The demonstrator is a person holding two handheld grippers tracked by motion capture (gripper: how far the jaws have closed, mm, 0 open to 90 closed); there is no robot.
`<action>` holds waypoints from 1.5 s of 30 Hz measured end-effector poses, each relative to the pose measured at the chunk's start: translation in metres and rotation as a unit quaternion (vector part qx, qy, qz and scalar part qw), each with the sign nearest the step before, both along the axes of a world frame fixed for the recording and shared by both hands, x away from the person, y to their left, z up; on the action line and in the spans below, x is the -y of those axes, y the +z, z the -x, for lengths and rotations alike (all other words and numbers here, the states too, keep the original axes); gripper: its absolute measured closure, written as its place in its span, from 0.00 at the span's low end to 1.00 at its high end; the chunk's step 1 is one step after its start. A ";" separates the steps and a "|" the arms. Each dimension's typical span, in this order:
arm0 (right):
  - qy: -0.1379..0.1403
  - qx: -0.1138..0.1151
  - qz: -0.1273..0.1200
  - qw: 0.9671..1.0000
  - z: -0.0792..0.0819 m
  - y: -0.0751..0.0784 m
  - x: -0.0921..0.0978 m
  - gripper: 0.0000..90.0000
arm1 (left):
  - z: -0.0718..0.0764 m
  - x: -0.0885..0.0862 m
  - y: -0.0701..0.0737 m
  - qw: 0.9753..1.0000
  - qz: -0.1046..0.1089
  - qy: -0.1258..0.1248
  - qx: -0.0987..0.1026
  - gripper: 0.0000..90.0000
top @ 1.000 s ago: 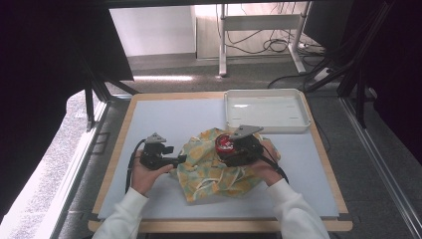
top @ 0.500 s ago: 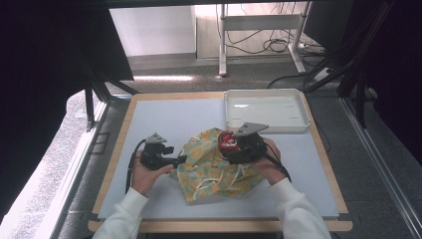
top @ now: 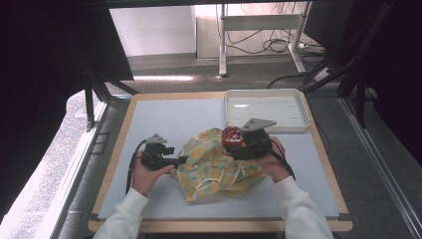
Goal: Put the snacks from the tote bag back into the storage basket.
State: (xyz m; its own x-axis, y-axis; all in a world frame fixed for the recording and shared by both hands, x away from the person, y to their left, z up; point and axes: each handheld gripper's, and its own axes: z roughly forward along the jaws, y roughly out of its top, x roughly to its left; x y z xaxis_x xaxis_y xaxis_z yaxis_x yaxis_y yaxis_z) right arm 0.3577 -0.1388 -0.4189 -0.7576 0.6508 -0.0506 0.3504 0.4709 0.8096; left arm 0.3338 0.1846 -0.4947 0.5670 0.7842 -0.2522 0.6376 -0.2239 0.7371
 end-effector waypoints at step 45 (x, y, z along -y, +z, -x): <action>-0.073 -0.012 -0.015 0.997 -0.067 0.009 0.014 0.28 | 0.002 -0.005 0.001 1.000 0.006 -0.003 -0.004 0.33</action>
State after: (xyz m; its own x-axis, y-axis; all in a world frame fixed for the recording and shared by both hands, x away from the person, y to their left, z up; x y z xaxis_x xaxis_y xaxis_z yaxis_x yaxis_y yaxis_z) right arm 0.4247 -0.1527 -0.4103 -0.6559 0.7548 -0.0121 0.4323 0.3887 0.8137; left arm 0.3321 0.1895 -0.4939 0.5698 0.7773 -0.2667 0.6421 -0.2185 0.7348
